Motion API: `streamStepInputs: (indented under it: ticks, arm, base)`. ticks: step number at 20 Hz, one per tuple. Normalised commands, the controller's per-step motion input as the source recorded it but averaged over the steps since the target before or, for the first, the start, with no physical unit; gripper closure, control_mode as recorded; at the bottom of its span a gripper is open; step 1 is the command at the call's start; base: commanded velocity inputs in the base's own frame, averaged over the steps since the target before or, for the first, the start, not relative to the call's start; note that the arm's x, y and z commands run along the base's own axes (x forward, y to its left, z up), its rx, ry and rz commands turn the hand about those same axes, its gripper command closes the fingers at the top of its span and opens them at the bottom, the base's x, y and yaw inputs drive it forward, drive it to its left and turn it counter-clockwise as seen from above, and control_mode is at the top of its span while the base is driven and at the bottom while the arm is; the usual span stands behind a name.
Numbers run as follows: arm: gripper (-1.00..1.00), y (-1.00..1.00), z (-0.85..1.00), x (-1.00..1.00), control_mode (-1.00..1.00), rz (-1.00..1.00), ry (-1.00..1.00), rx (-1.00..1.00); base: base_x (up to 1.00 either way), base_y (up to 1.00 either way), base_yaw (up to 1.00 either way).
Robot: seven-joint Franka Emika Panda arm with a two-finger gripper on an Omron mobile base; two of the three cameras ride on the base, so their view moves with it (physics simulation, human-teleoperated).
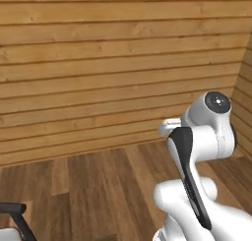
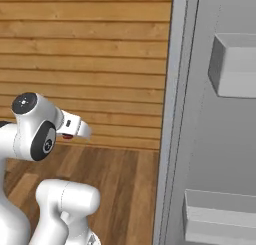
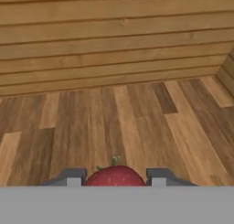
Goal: Take the strawberry from the fridge and place it on top of the pancake, located on the dining counter.
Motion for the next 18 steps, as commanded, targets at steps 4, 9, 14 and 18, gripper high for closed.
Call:
streamStepInputs:
  ticks: [4, 9, 14, 18]
  arm:
    - [1.00, 0.00, 0.00, 0.00, 1.00, 0.00, 0.00, 0.00]
    - [1.00, 0.00, 0.00, 0.00, 1.00, 0.00, 0.00, 0.00]
    - [1.00, 0.00, 0.00, 0.00, 1.00, 0.00, 0.00, 0.00]
    - [1.00, 0.00, 0.00, 0.00, 1.00, 0.00, 0.00, 0.00]
  base:
    - [1.00, 0.21, -0.23]
    - [1.00, 0.51, -0.05]
    - [1.00, 0.55, 0.00]
    - [1.00, 0.37, 0.00]
